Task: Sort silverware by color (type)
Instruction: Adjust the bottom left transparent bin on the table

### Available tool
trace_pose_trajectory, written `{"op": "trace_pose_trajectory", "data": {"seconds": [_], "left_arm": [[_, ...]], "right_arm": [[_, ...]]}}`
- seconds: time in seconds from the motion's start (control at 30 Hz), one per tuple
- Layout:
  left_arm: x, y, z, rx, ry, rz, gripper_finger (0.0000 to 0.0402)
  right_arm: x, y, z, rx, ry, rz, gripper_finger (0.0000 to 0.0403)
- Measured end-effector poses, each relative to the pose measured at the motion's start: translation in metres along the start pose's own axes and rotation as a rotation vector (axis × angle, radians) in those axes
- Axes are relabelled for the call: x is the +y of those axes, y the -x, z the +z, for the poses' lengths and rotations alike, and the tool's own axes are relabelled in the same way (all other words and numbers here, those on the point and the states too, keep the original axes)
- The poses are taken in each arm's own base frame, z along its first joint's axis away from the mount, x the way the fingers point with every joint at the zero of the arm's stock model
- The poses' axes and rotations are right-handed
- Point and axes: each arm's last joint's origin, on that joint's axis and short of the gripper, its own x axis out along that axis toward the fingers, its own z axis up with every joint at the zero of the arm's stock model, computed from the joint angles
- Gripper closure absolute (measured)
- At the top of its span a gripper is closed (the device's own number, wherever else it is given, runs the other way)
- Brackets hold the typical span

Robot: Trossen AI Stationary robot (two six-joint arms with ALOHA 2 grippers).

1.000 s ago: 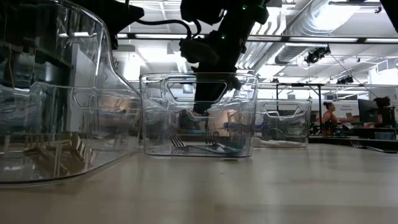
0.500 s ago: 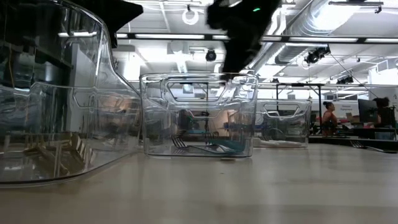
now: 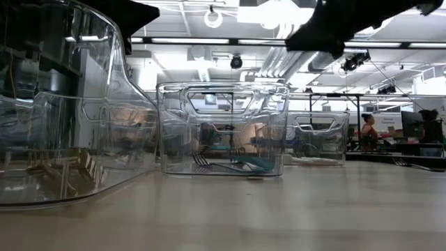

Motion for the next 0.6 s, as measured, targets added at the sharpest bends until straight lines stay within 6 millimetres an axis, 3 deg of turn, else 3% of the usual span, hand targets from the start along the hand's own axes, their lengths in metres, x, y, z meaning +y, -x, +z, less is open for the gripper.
{"op": "trace_pose_trajectory", "data": {"seconds": [0.1,0.27,0.6], "left_arm": [[0.000,0.000,0.000,0.002,-0.019,0.000,0.0401],[0.000,0.000,-0.002,0.017,-0.037,0.000,0.0401],[0.001,0.000,-0.004,0.045,-0.067,0.028,0.0401]], "right_arm": [[-0.007,0.001,-0.002,-0.149,0.061,0.004,0.0300],[-0.012,0.000,0.000,-0.249,0.121,-0.012,0.0300],[-0.011,-0.002,-0.004,-0.223,0.188,0.017,0.0300]]}}
